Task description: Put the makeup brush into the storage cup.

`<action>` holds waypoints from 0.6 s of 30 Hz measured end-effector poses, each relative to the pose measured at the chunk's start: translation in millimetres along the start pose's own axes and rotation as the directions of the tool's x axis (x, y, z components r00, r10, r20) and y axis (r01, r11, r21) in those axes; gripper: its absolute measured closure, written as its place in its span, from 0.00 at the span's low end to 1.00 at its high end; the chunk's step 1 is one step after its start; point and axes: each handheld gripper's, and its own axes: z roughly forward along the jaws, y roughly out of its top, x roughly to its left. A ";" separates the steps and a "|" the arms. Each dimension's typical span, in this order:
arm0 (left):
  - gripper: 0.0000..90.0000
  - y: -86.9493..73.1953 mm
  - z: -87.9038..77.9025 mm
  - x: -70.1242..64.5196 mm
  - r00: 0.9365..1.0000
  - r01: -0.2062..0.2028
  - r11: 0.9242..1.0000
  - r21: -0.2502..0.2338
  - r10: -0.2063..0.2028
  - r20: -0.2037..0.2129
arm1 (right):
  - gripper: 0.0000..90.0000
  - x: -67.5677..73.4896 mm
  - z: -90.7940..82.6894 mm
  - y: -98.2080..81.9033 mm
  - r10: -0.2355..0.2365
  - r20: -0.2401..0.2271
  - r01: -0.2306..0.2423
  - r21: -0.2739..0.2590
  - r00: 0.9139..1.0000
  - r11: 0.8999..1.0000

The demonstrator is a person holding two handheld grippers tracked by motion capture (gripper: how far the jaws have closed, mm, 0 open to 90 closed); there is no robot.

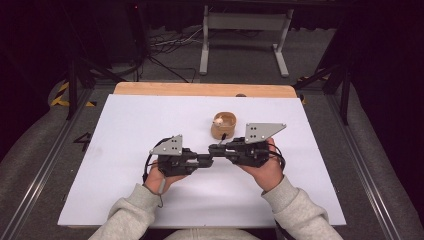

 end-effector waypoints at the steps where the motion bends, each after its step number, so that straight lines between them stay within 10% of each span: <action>1: 0.71 0.4 0.0 0.5 1.000 0.004 1.000 0.001 -0.004 -0.003 | 0.95 0.0 -0.4 0.4 0.002 -0.002 -0.002 0.000 1.000 1.000; 5: 0.32 2.8 1.3 1.8 0.999 0.046 0.999 0.005 -0.046 -0.030 | 0.95 1.0 -2.3 3.6 -0.007 0.002 0.007 0.006 1.000 1.000; 18: 0.12 4.7 -6.1 -1.0 0.992 0.049 0.999 0.001 -0.049 -0.120 | 0.95 -5.9 -13.0 14.5 -0.033 0.048 0.032 0.012 0.998 0.999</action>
